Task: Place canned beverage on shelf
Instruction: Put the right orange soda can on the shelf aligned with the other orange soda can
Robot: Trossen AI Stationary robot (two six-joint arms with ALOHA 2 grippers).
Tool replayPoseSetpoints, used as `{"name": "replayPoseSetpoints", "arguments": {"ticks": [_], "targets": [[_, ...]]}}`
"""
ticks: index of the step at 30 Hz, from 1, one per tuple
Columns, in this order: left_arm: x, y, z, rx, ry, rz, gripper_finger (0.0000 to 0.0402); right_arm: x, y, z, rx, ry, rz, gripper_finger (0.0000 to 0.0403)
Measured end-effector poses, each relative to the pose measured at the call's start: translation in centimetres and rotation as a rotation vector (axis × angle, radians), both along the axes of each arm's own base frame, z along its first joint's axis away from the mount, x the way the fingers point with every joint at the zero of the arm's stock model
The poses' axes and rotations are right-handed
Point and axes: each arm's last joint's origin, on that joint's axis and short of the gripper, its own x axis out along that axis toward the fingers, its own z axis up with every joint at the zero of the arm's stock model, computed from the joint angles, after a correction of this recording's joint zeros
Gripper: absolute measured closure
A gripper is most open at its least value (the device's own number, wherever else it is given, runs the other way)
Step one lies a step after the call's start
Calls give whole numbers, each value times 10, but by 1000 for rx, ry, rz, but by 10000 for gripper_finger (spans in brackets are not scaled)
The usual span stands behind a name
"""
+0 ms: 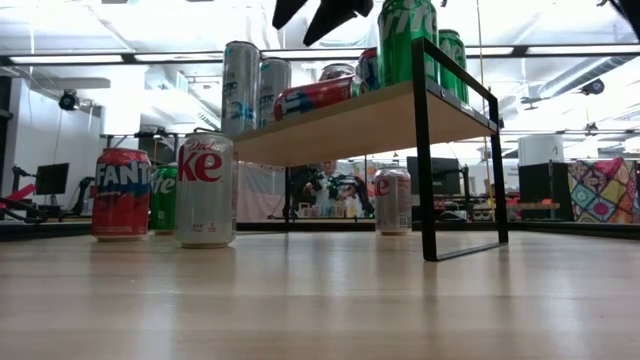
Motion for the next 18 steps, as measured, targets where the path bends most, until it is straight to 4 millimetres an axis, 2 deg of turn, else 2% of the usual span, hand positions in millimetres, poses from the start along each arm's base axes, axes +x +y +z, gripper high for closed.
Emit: {"name": "replayPoseSetpoints", "arguments": {"ticks": [6,10,18], "targets": [[-8,2,1,-18,22,-11,150,11,-1,-4,-47,178,50,58],[-11,3,1,-21,36,-17,150,11,0,-15,-56,249,88,58],[-14,3,1,-19,45,-21,150,9,-2,-18,-83,271,47,61]]}}
